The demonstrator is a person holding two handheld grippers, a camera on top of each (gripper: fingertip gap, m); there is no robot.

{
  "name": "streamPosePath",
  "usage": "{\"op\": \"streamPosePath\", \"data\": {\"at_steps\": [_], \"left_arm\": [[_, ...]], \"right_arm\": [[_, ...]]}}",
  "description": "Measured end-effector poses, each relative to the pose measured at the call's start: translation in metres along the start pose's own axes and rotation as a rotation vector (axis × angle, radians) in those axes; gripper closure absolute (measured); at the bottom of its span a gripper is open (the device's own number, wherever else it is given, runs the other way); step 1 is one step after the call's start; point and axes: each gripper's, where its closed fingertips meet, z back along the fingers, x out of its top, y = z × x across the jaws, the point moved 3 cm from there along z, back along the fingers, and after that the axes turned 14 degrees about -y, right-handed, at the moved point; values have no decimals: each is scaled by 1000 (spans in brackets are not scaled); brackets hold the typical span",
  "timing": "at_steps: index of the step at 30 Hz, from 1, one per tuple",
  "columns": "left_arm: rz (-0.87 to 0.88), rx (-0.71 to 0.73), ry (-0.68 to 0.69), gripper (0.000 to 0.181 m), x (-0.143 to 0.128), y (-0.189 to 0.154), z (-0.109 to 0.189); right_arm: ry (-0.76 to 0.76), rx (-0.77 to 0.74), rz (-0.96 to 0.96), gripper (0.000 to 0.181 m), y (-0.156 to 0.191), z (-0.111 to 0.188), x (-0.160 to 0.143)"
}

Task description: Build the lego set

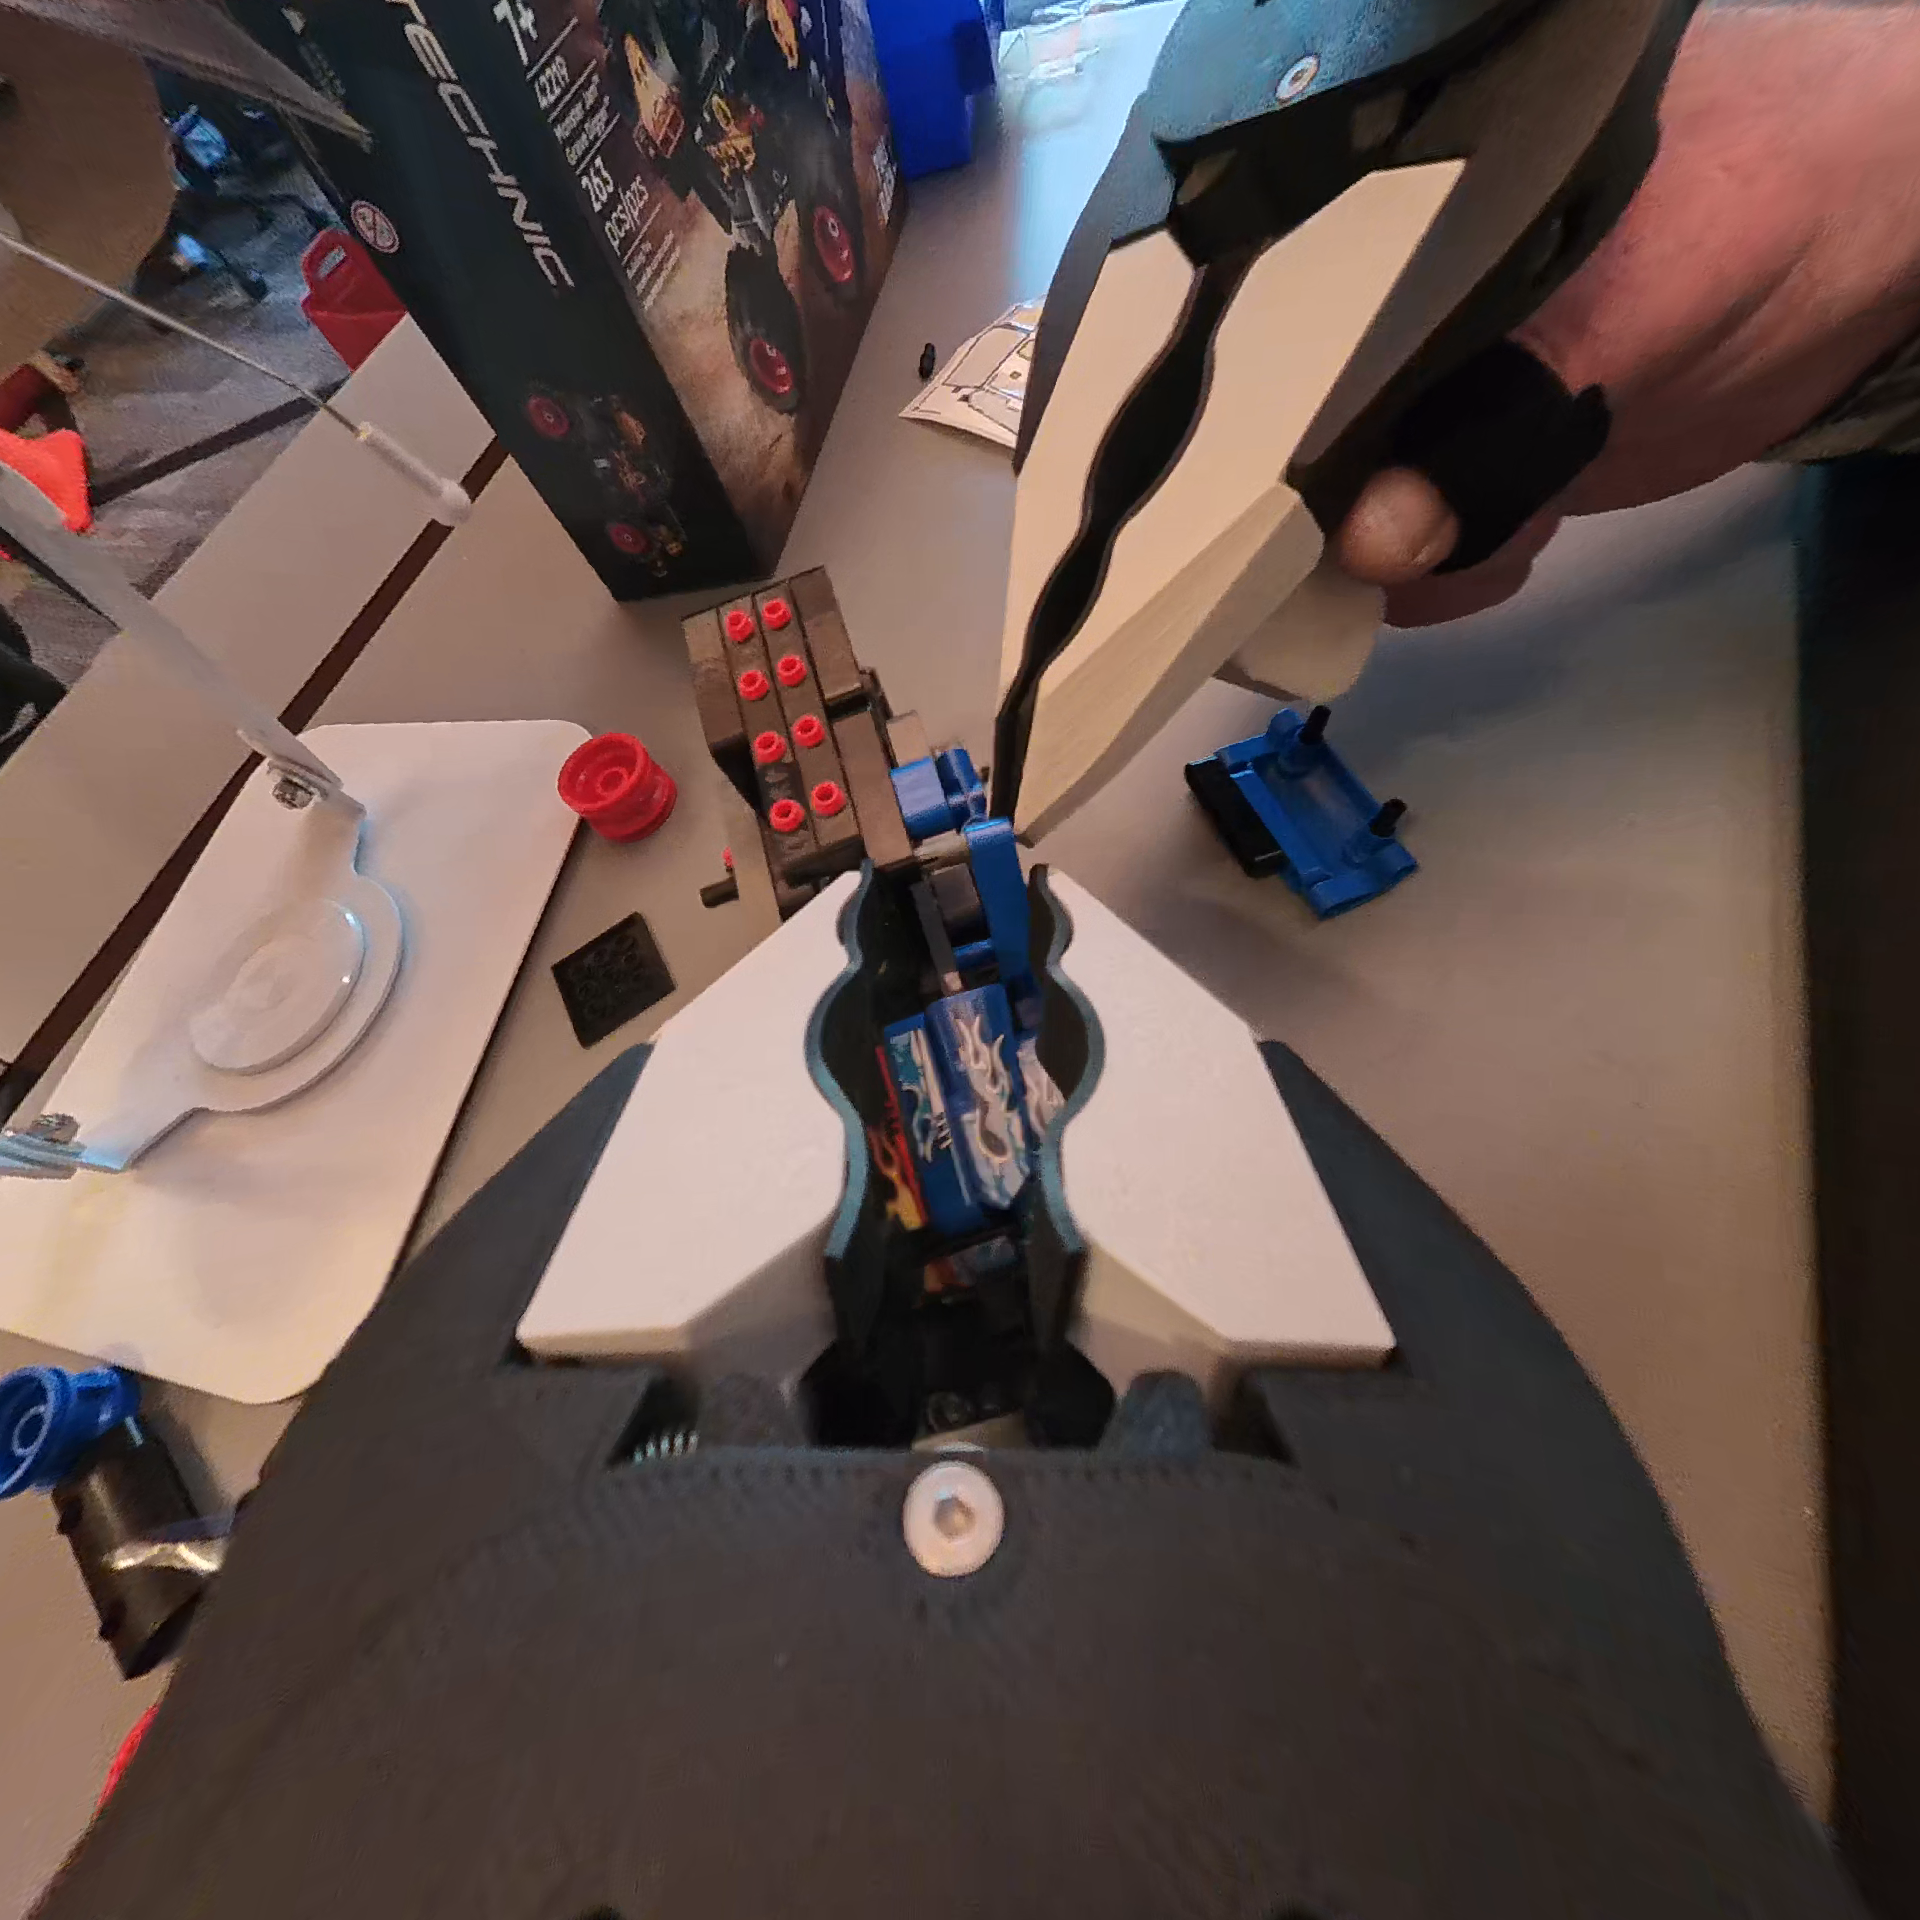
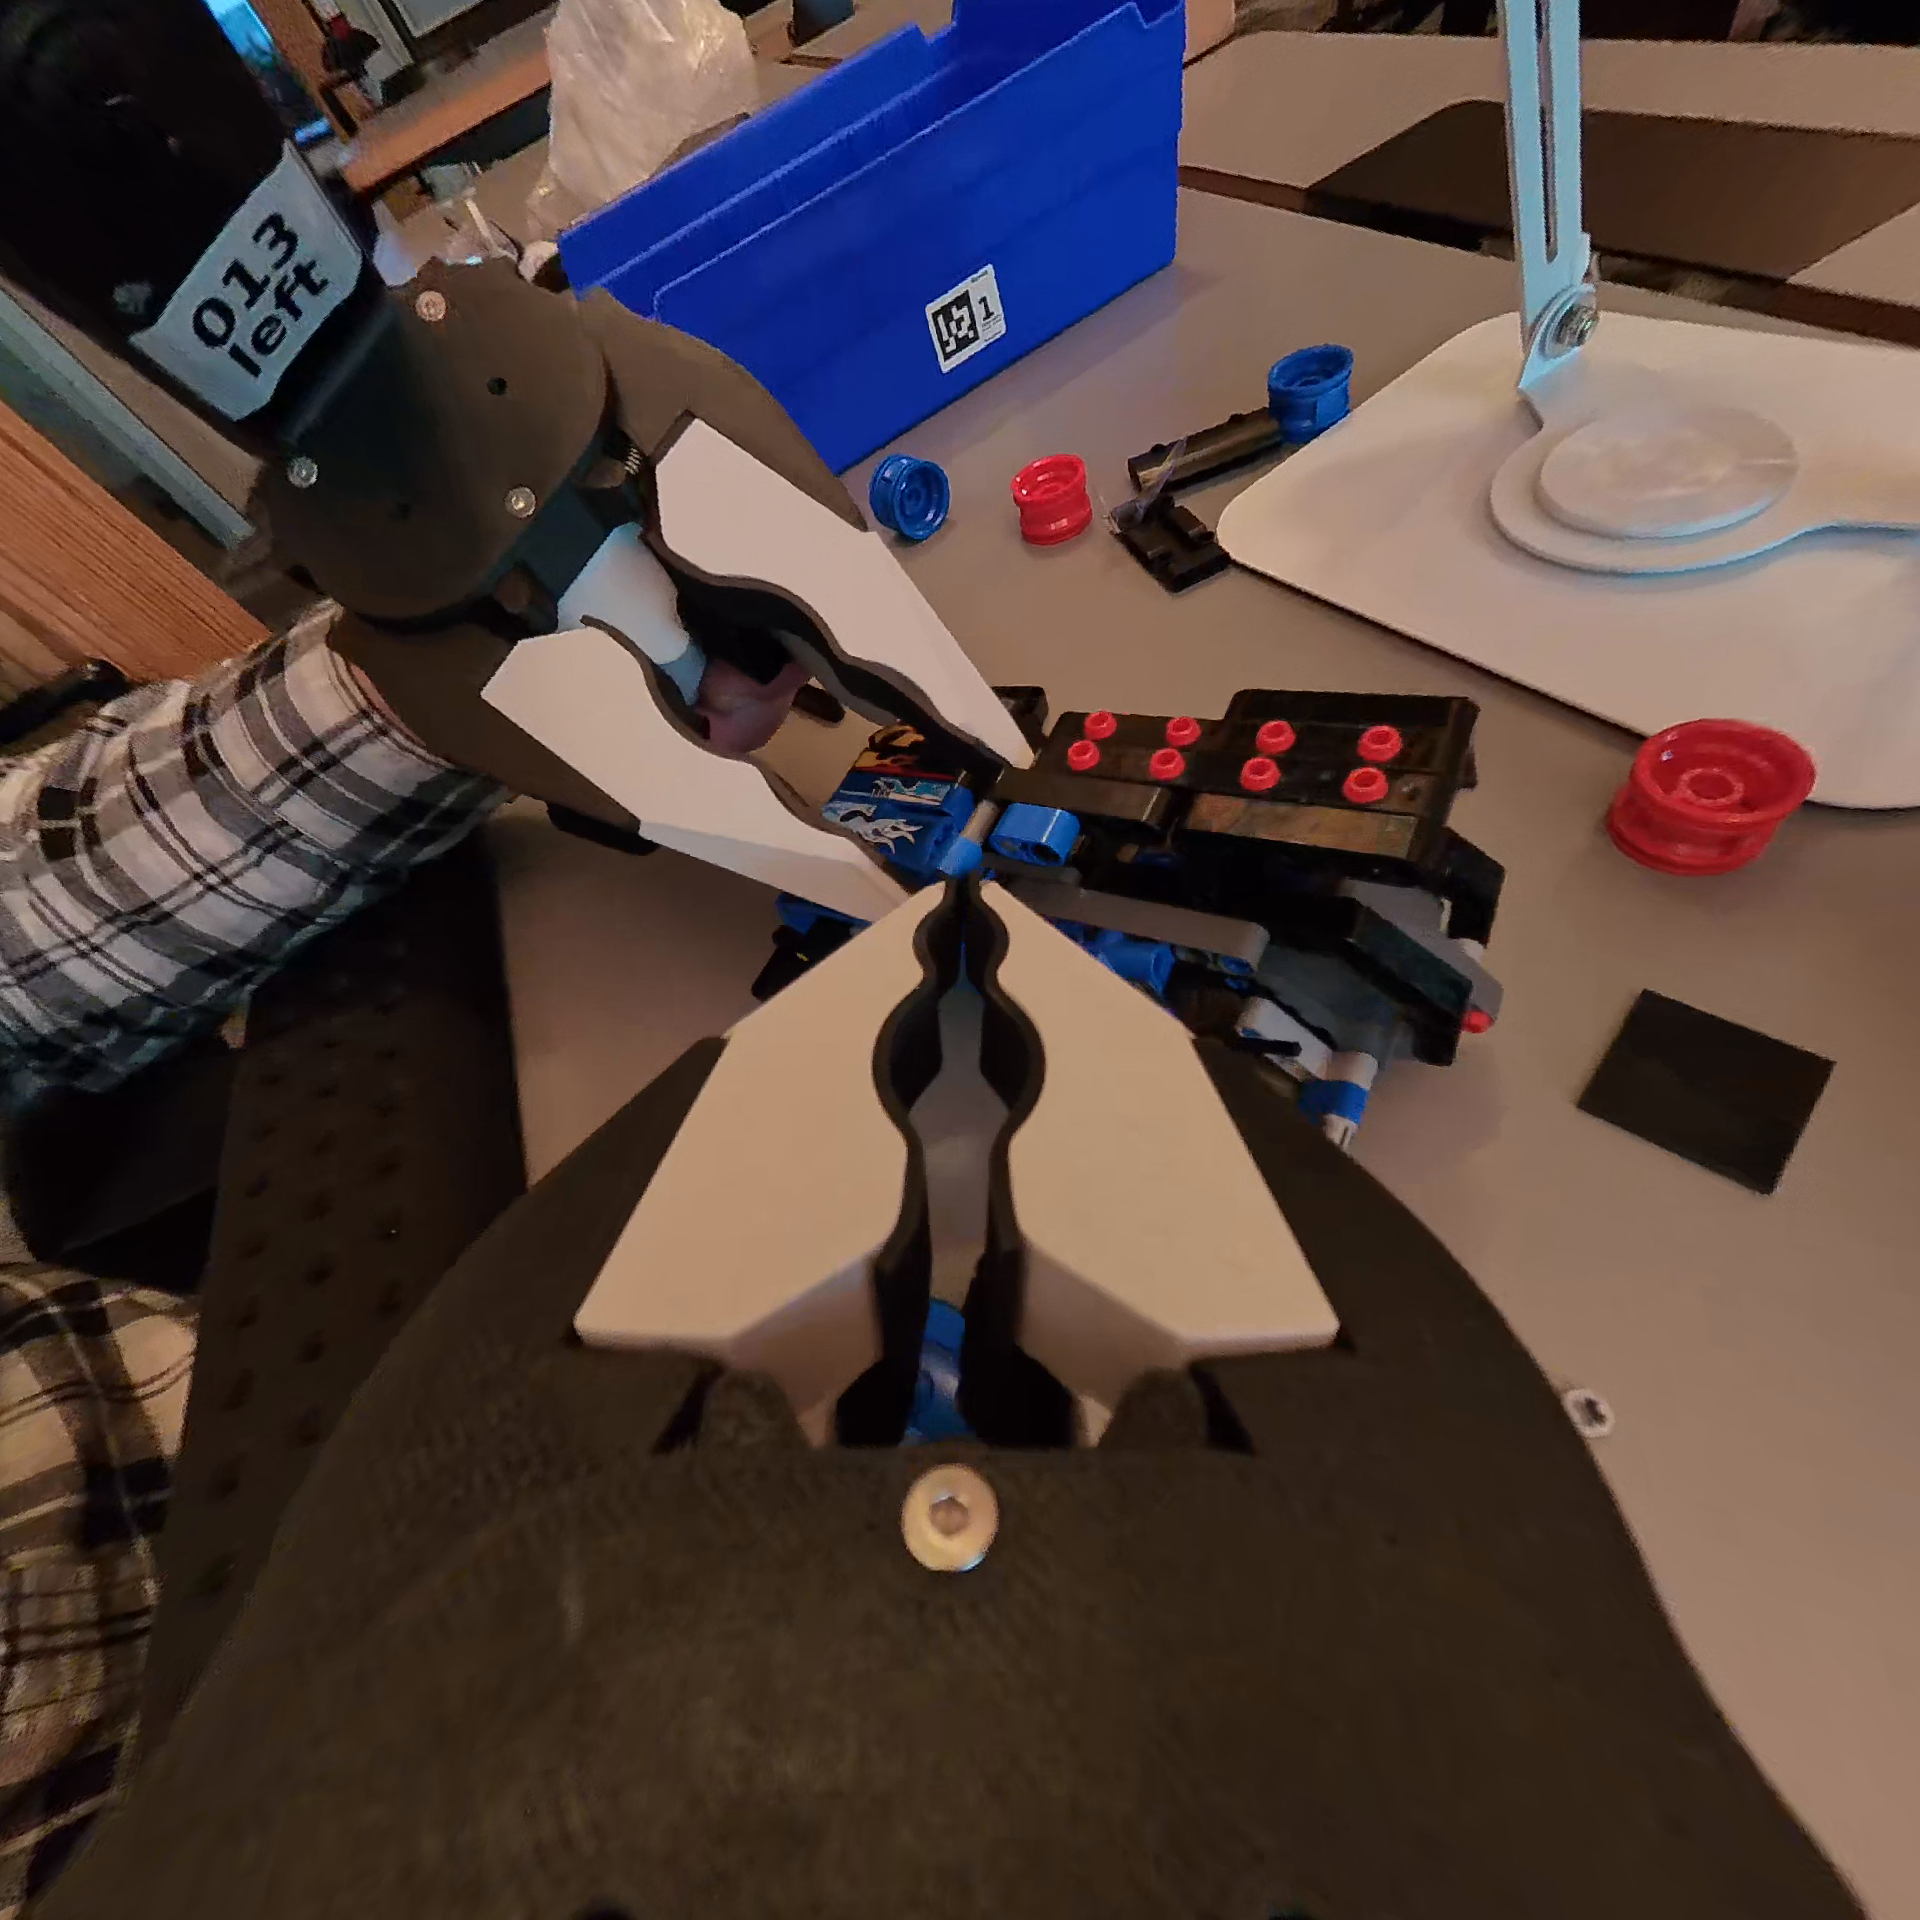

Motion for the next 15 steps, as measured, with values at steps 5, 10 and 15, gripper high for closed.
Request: {"op": "streamPosePath", "data": {"at_steps": [5, 10, 15], "left_arm": [[-20, 5, 18, 157, -1, 2, -1], [-23, -16, 30, 156, -1, 4, -1], [-7, -31, 21, 154, -1, 5, -1]], "right_arm": [[2, -1, -30, 181, -1, -1, -1], [49, -83, 324, 180, -1, 7, 8], [95, -96, 603, 147, -4, 3, 20]]}}
